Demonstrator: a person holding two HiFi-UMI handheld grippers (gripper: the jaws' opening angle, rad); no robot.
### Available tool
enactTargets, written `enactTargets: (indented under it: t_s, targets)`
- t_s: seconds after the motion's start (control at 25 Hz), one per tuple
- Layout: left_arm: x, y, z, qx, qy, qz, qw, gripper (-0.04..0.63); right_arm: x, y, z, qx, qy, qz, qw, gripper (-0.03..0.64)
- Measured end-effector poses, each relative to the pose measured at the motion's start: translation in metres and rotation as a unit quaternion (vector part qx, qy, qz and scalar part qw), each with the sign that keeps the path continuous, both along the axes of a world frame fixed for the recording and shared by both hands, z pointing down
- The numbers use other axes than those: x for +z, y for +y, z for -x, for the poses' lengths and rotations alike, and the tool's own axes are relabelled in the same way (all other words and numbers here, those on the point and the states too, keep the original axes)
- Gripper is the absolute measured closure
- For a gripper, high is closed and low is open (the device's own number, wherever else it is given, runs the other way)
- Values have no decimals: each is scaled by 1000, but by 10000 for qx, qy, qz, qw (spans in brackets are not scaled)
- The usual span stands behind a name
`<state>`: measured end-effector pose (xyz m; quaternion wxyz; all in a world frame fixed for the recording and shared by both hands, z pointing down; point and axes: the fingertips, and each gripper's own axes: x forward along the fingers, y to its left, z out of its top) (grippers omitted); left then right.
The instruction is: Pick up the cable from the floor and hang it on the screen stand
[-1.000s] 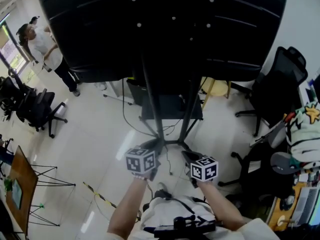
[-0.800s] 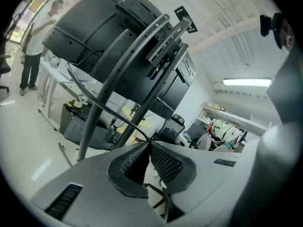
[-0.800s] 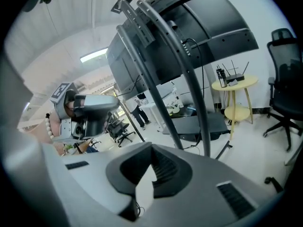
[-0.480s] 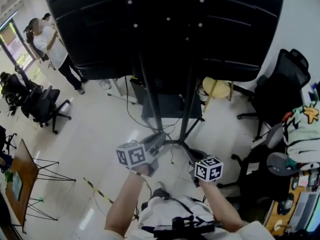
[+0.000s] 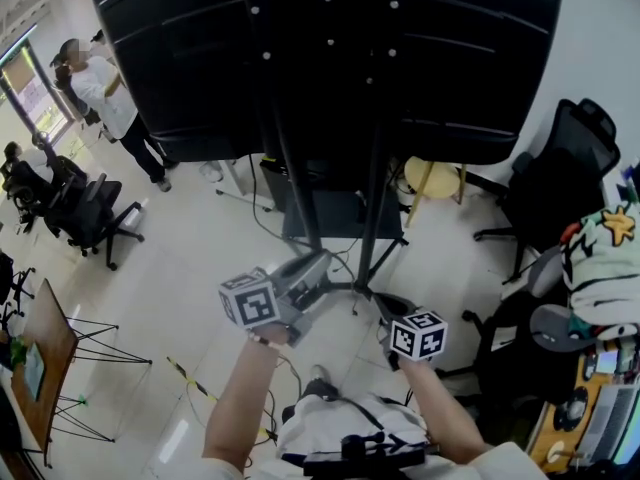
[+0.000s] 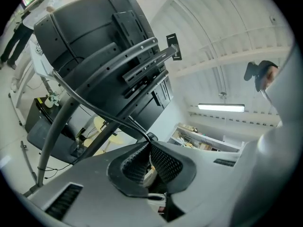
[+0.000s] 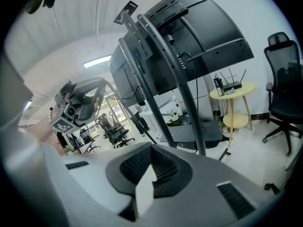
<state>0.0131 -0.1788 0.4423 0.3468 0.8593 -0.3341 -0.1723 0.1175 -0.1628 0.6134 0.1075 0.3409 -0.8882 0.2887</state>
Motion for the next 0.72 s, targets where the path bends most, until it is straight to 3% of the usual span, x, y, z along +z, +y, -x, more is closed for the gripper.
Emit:
enactTargets:
  t_s: [0.28,0.72]
  targets:
    - [-49,0,-3,216,214,-294,9991,581,2,-8,-9,131,-50,-70,9999,612]
    - [-109,3,-1,394,-86,-574,9975,581,62,14,-2,107,324,250,9991,572]
